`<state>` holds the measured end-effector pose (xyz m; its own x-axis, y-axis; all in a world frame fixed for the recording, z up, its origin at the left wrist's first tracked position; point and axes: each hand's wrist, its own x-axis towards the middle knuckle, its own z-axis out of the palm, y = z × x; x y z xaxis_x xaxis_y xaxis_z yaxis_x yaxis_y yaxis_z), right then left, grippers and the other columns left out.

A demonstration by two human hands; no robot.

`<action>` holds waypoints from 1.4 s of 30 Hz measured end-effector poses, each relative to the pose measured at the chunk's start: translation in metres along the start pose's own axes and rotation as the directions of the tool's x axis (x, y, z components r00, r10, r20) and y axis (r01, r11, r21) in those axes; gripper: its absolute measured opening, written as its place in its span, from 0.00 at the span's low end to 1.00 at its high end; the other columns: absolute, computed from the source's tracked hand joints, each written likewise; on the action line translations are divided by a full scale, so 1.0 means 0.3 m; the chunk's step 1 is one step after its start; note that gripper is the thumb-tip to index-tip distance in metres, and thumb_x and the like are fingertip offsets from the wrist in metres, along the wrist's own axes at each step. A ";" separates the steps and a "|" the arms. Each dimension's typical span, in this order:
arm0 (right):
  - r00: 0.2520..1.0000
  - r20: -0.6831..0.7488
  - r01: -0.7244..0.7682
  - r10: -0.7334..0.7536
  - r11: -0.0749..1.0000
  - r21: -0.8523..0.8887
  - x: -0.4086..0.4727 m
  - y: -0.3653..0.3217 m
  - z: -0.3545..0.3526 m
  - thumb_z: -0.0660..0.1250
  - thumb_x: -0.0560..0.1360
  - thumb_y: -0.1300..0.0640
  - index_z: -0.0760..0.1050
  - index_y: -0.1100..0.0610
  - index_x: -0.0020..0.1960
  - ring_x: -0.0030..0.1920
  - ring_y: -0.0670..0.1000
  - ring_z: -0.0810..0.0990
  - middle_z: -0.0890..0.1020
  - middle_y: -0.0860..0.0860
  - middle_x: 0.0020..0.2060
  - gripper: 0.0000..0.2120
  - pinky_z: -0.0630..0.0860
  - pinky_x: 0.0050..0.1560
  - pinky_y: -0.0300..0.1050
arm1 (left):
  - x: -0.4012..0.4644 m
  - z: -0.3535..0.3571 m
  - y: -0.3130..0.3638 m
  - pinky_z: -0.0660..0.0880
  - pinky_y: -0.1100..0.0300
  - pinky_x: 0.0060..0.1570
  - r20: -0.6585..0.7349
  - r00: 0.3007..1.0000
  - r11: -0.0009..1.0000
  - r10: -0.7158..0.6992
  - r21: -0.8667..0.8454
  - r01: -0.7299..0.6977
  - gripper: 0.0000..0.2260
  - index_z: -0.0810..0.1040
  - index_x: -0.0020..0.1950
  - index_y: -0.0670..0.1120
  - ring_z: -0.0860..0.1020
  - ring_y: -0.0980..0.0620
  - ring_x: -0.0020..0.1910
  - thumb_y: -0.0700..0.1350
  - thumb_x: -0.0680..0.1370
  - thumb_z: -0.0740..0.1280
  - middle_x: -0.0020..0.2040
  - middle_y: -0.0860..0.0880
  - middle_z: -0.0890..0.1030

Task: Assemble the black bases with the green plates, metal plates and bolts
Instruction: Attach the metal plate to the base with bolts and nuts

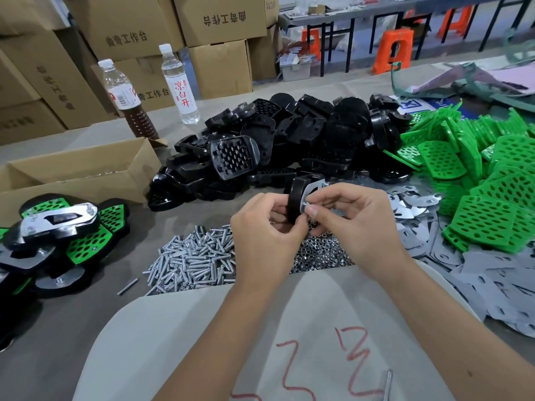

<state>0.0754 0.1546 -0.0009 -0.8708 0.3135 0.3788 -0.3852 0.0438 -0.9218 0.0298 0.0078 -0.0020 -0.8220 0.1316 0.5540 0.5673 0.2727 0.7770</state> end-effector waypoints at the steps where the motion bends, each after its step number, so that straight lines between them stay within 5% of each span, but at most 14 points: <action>1: 1.000 -0.001 0.003 -0.003 1.000 -0.002 -0.001 -0.004 0.000 0.76 0.73 0.71 0.86 0.57 0.45 0.39 0.54 0.85 0.86 0.54 0.38 0.10 0.84 0.35 0.45 | -0.002 0.000 0.002 0.81 0.62 0.38 -0.010 0.999 0.999 0.035 0.014 -0.035 0.08 0.86 0.47 0.48 0.84 0.55 0.41 0.39 0.70 0.79 0.42 0.55 0.83; 13: 0.999 -0.028 0.017 -0.018 1.000 -0.026 -0.009 -0.023 0.008 0.78 0.72 0.72 0.84 0.58 0.43 0.36 0.51 0.83 0.85 0.55 0.37 0.10 0.81 0.31 0.42 | -0.007 -0.002 0.001 0.81 0.55 0.39 -0.050 0.966 0.960 0.255 0.129 -0.247 0.08 0.83 0.49 0.42 0.81 0.54 0.41 0.37 0.72 0.77 0.45 0.50 0.79; 25: 0.998 -0.067 -0.005 0.000 0.997 -0.082 -0.005 -0.008 0.009 0.79 0.72 0.66 0.87 0.57 0.46 0.31 0.56 0.82 0.86 0.54 0.40 0.07 0.79 0.30 0.43 | -0.006 0.002 -0.005 0.81 0.58 0.39 -0.073 0.967 0.964 0.245 0.123 -0.235 0.09 0.82 0.48 0.44 0.81 0.54 0.42 0.36 0.72 0.77 0.45 0.52 0.79; 34: 0.999 -0.022 -0.025 0.028 0.989 0.146 -0.002 -0.003 0.014 0.77 0.71 0.72 0.85 0.56 0.41 0.31 0.51 0.81 0.85 0.57 0.36 0.12 0.79 0.30 0.40 | -0.008 0.004 0.005 0.80 0.65 0.38 -0.082 0.984 0.987 0.161 0.035 -0.158 0.08 0.84 0.48 0.46 0.81 0.56 0.42 0.38 0.71 0.77 0.43 0.55 0.79; 42: 0.995 -0.094 0.009 -0.017 0.996 -0.088 -0.008 0.006 0.004 0.80 0.72 0.63 0.85 0.53 0.40 0.30 0.57 0.80 0.85 0.51 0.37 0.08 0.79 0.26 0.47 | -0.004 0.001 0.008 0.81 0.56 0.37 0.004 0.999 0.999 0.047 -0.007 -0.047 0.09 0.85 0.48 0.51 0.82 0.50 0.43 0.40 0.72 0.78 0.44 0.56 0.82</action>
<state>0.0764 0.1529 -0.0033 -0.8316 0.4001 0.3852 -0.3647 0.1297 -0.9220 0.0322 0.0087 -0.0009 -0.7945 0.1481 0.5890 0.6059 0.2596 0.7520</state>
